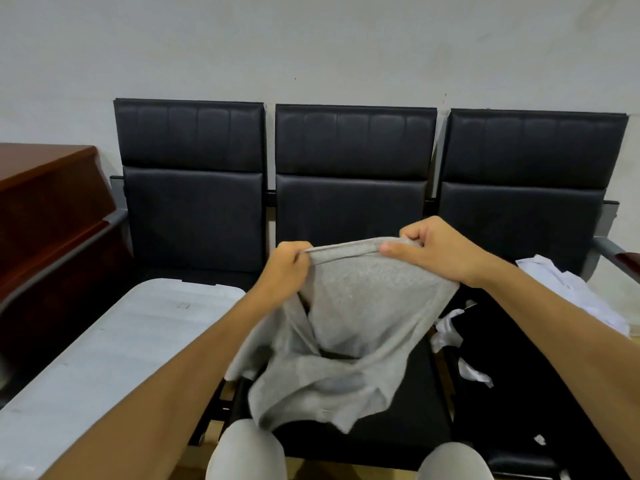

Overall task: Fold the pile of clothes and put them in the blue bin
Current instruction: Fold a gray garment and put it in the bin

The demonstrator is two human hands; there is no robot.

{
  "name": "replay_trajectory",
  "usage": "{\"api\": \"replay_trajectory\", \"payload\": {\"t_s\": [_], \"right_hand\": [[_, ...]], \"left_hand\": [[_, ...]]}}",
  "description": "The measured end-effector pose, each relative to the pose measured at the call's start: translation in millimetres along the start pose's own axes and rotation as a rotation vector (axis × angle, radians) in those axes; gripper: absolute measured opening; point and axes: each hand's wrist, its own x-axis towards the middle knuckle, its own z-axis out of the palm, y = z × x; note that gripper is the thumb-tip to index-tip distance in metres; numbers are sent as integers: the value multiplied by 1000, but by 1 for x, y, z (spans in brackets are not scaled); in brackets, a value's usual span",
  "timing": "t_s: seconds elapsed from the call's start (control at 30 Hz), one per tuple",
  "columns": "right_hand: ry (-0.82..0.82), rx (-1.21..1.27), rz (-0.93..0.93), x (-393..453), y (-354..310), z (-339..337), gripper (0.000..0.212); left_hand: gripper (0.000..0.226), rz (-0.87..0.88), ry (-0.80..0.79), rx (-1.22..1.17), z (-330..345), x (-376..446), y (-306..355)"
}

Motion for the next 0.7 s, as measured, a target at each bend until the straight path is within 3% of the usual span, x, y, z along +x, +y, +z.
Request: {"api": "replay_trajectory", "payload": {"t_s": [0.1,0.17,0.27,0.37,0.53,0.63,0.7], "right_hand": [[-45,4,6,5,4,-5,53],[-34,0,-13,9,6,-6,53],[-38,2,-21,9,7,-6,54],[-52,36,16,2,11,-14,57],[-321,28,193,-12,32,-43,40],[-378,-158,269,0,62,-47,29],[-274,-373,272,23,83,-42,23]], "left_hand": [[26,51,-131,-110,-17,-1,3],[15,113,-189,16,-22,1,-4],[16,118,-71,257,-26,4,-31],[20,25,20,496,-29,1,-67],[32,-217,-83,646,-44,-4,-111],[35,-244,-174,686,-50,11,-123],[35,-208,-162,700,-52,32,-124]]}}
